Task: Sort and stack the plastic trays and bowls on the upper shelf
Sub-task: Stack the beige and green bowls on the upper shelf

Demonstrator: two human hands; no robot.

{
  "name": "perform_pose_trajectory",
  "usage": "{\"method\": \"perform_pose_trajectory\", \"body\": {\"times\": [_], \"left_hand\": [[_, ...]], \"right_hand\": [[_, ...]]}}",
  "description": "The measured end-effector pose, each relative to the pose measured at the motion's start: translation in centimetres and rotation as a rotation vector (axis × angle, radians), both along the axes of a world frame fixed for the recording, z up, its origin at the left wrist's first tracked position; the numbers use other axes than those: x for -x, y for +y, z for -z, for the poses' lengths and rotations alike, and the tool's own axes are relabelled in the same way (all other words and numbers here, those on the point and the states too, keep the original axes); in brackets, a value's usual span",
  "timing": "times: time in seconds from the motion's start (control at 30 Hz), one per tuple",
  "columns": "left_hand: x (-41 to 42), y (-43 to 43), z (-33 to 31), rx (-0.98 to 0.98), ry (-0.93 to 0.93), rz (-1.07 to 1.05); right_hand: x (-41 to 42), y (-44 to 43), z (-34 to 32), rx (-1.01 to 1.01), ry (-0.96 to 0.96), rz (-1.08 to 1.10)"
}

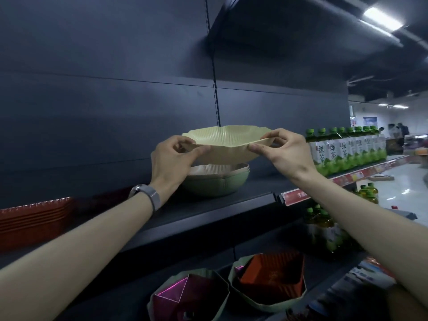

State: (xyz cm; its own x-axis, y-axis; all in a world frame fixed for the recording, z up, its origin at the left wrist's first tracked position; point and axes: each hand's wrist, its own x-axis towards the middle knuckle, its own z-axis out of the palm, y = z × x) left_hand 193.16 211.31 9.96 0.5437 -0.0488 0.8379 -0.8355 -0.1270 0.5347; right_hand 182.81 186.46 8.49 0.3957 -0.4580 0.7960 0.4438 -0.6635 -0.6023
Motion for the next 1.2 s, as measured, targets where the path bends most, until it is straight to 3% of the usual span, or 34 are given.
{"method": "perform_pose_trajectory", "body": {"times": [0.37,0.57,0.8,1.2], "left_hand": [[-7.5,-1.4,0.0,-0.095,0.103,-0.091],[-10.9,-2.0,1.7,-0.347,0.193,-0.129],[-12.0,-2.0,2.8,-0.507,0.228,-0.193],[-10.9,-2.6,3.5,-0.488,0.388,-0.073]], "right_hand": [[-8.3,-0.8,-0.6,-0.019,0.182,0.006],[-11.8,-1.6,0.9,-0.047,0.315,-0.027],[-13.7,-2.6,2.8,-0.006,0.391,-0.046],[-13.6,-2.4,4.7,-0.045,0.399,-0.137]]}}
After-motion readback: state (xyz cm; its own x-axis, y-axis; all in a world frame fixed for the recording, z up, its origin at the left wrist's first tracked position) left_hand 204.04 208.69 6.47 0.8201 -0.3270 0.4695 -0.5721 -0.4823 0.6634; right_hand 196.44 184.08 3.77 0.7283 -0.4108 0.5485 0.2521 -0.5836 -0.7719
